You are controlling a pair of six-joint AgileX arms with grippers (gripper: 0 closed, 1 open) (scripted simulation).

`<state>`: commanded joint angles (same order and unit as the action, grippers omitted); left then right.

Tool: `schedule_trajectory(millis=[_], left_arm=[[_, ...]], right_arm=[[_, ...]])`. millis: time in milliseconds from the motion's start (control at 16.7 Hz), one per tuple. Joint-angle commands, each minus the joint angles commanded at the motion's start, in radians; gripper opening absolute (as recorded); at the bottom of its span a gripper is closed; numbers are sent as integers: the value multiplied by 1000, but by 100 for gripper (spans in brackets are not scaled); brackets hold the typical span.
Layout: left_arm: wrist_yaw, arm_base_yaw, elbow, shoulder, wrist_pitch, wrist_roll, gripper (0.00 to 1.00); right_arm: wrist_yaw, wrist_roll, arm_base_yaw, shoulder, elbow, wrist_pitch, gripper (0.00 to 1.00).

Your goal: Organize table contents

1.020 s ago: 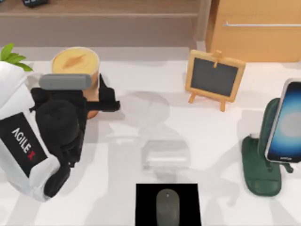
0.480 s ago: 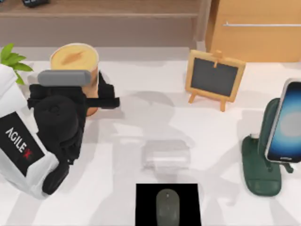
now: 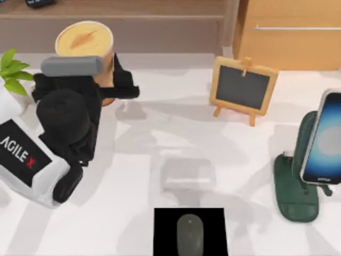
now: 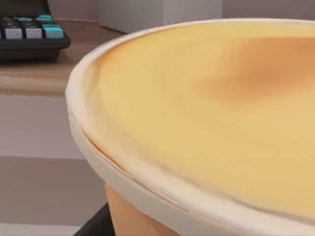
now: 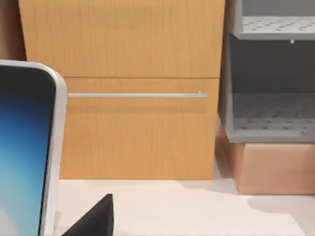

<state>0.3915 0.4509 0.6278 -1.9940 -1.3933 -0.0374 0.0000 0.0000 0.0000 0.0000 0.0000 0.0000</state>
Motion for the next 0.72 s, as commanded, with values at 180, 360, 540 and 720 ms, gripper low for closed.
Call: schedule_trajectory(millis=[180,360,540,720], left_arm=[[-16,-2,110,45,63,0,0],[-36,-9,242,80,168,1,0],[-56,-23,379,93,306,2,0],[-73,-45,511,79,465,5,0]], right_arm=[[0,0,0,0,0,0,100],[0,0,0,0,0,0,100],[0,0,0,0,0,0,100],[0,0,0,0,0,0,100]])
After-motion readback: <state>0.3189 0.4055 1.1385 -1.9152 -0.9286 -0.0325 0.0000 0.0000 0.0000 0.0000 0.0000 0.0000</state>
